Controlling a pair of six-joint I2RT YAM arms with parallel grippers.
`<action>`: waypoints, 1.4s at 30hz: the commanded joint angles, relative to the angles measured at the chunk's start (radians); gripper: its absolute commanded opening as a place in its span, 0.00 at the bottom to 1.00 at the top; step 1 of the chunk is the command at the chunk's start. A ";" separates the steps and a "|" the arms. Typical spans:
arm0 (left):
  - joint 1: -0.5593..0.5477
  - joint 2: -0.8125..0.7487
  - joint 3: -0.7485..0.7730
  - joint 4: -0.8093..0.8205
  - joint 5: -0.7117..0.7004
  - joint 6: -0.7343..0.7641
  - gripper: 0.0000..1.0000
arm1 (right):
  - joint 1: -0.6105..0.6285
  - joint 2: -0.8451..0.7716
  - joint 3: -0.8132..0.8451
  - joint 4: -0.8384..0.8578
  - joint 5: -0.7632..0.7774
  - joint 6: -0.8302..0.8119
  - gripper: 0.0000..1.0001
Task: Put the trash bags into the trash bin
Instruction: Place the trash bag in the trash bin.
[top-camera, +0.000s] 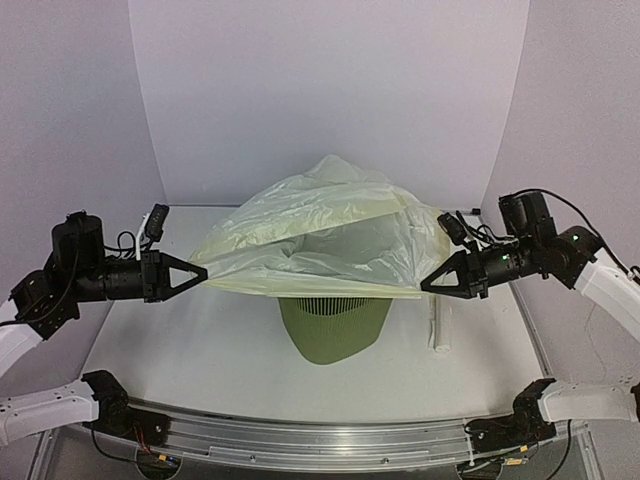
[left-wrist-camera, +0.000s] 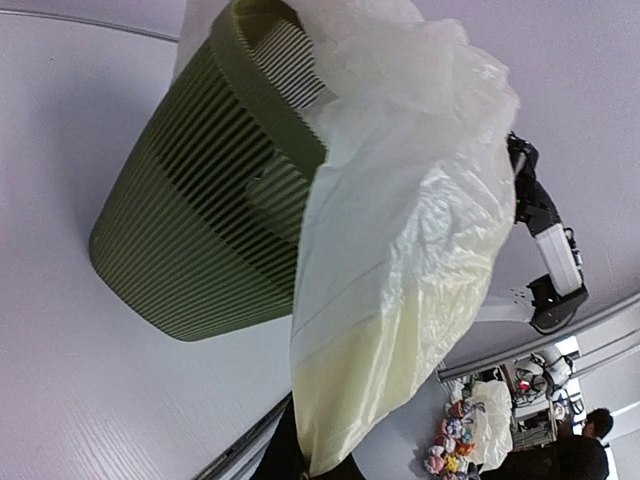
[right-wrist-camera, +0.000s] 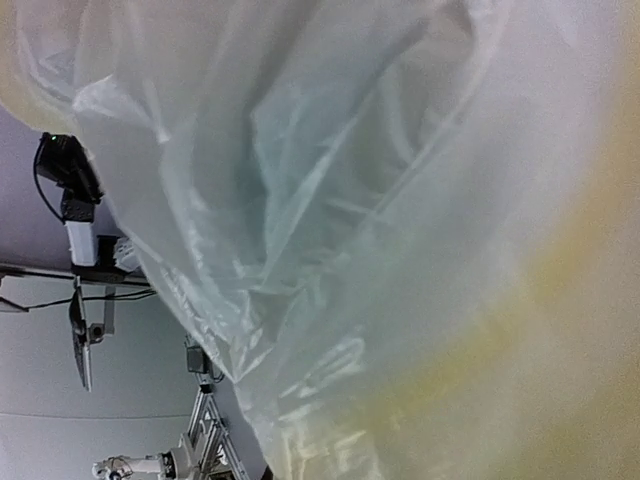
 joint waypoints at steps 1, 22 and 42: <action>0.016 0.166 0.007 0.074 -0.200 0.006 0.00 | -0.012 0.061 0.044 -0.031 0.258 -0.048 0.00; 0.014 0.164 0.047 0.075 -0.193 0.168 1.00 | -0.012 -0.104 0.029 -0.029 0.422 -0.235 0.73; 0.009 0.369 0.452 0.032 -0.084 0.561 1.00 | -0.012 0.101 0.165 0.324 0.462 -1.145 0.80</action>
